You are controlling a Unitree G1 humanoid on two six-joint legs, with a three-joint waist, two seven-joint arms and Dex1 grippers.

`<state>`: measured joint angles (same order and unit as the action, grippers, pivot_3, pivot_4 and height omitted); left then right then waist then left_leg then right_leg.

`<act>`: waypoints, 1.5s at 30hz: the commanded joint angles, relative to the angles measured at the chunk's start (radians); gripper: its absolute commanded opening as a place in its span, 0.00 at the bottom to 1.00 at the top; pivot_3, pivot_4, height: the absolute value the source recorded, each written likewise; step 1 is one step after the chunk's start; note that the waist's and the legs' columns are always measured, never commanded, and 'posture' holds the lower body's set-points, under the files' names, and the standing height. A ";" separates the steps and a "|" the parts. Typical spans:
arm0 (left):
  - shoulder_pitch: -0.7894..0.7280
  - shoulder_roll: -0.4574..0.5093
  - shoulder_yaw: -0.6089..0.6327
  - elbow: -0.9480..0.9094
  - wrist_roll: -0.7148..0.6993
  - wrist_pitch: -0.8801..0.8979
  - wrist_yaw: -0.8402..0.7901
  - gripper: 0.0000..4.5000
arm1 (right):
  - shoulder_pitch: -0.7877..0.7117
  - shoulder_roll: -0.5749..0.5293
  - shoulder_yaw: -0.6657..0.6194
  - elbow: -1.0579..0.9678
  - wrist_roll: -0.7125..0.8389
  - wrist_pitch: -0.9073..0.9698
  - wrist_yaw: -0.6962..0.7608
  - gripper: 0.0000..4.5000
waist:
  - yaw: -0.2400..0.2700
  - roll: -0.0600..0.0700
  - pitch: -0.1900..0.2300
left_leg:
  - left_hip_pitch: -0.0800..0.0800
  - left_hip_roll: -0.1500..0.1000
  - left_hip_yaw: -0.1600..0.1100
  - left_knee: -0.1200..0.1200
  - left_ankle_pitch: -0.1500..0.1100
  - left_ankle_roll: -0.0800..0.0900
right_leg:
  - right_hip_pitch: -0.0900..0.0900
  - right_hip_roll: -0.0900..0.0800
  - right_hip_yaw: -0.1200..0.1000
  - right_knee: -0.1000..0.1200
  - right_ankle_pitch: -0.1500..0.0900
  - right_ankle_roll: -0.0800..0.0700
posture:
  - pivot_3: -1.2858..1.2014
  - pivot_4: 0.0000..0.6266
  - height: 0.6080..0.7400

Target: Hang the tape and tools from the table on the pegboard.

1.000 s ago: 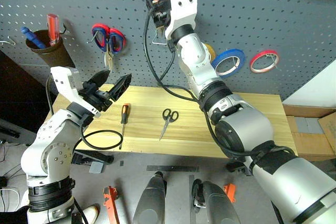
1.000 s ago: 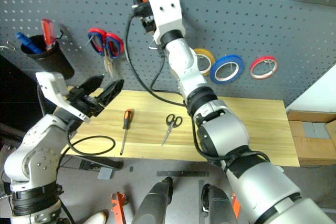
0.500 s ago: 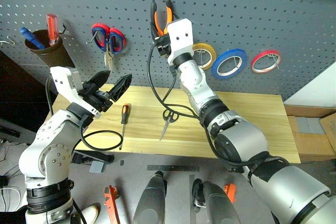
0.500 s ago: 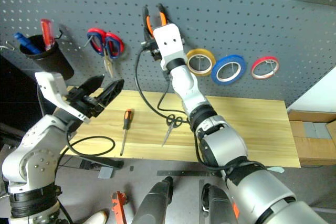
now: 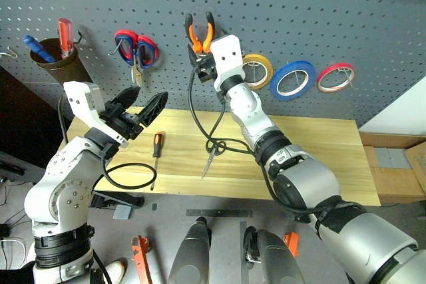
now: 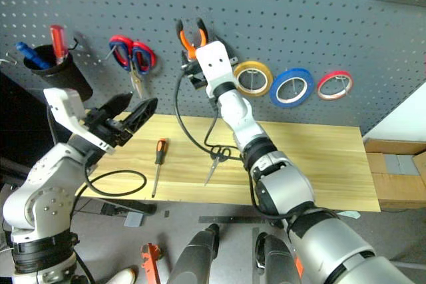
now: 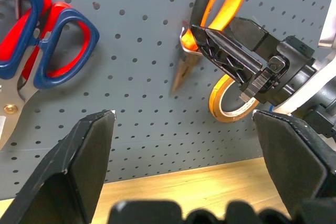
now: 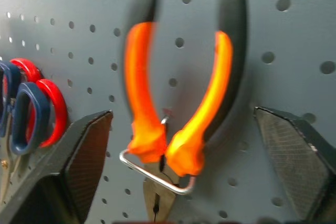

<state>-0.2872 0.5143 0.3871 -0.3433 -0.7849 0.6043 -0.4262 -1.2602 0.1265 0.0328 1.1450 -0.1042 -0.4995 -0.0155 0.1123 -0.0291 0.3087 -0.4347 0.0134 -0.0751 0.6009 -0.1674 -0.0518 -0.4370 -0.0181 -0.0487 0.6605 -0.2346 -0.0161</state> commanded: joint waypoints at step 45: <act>0.072 -0.377 -0.429 0.403 0.662 0.123 0.404 0.54 | 1.013 -0.663 0.252 -1.426 0.229 0.713 0.842 1.00 | -0.120 -0.007 0.019 | 0.001 0.000 0.020 0.006 -0.002 0.002 | 0.000 -0.001 0.011 -0.002 0.002 0.009 | 0.51 0.57 1.00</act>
<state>-0.2459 0.1341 -0.0388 0.0504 -0.1312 0.6850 -0.0130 -0.2429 -0.5423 0.2957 -0.2578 0.1215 0.2151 0.8269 -0.0080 -0.0360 0.3280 -0.4338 0.0138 -0.0553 0.6068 -0.1695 -0.0496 -0.4369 -0.0189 -0.0376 0.6581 -0.2325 -0.0069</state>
